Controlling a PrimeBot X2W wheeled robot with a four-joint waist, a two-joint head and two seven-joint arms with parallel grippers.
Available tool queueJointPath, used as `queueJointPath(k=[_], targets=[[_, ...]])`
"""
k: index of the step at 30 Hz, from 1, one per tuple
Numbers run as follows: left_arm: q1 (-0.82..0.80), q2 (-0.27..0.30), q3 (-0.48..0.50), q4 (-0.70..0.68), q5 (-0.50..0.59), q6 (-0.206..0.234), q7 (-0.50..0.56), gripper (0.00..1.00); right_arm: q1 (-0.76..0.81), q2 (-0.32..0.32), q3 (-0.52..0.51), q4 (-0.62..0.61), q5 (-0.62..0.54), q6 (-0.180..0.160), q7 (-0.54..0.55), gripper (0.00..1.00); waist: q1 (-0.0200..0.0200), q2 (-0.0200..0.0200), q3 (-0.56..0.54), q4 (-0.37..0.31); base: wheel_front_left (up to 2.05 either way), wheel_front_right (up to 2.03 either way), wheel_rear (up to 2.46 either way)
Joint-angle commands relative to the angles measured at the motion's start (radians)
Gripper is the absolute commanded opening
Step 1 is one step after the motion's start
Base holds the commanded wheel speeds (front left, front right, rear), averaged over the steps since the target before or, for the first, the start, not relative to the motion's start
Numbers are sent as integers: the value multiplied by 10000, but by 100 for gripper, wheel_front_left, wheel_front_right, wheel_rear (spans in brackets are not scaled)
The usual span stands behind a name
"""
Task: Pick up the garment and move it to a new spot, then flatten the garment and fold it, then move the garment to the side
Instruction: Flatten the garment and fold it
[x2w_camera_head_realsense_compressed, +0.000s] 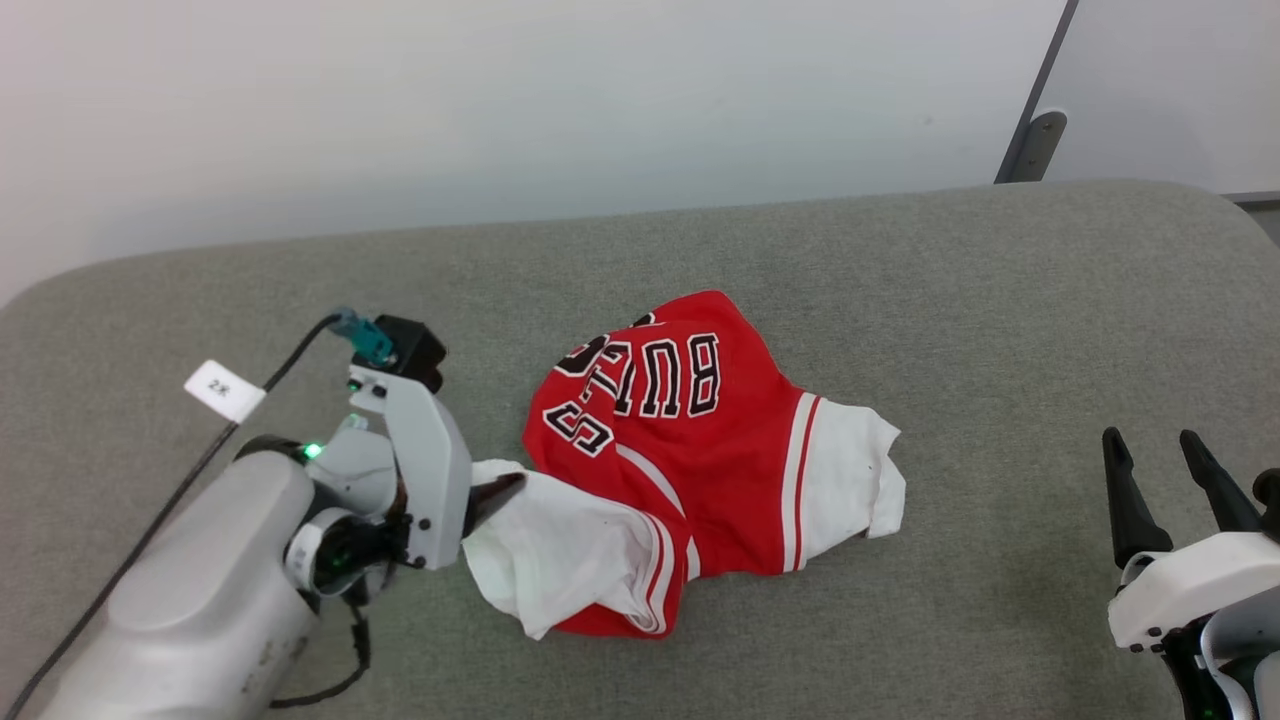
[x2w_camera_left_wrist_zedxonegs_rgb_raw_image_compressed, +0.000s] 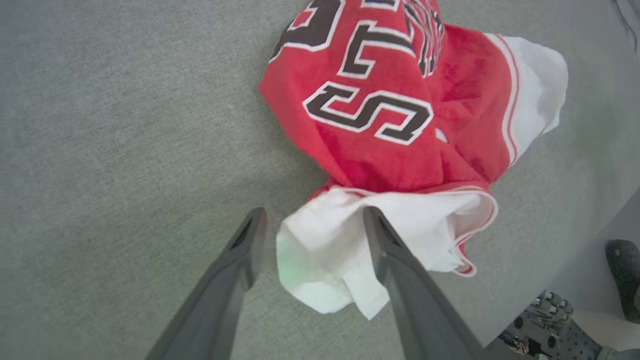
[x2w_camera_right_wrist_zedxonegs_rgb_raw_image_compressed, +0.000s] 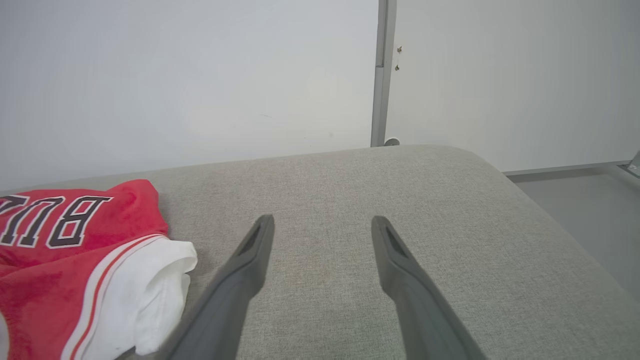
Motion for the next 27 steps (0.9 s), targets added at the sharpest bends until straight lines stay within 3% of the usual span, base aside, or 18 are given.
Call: queueJointPath(k=[1,8,19,20,21,22,27], targets=[[45,94,-49,74,205,15,-62,100,174,-29,-8,-47,27,-15,27,100,0,0,5,1,0,0,0],[90,150,-68,362,118,96,39,100,132,-29,-54,-118,32,-15,104,100,0,0,59,43,0,0,0],[412,-381,223,1038,-808,-12,181,100,-37,7,14,-155,86,-15,148,100,0,0,194,69,0,0,0],[431,-445,236,1114,-883,-49,177,91,-48,5,17,-157,97,-15,151,100,0,0,206,65,0,0,0],[440,-496,255,1201,-961,-63,209,71,-59,1,18,-158,106,-15,153,100,0,0,219,63,0,0,0],[397,-488,232,1254,-945,-101,186,0,-68,-4,25,-162,103,-15,155,100,0,0,234,57,0,0,0],[140,-370,291,1327,-1004,-210,137,0,-9,-60,-42,-224,98,-15,165,100,0,0,273,72,0,0,0]])
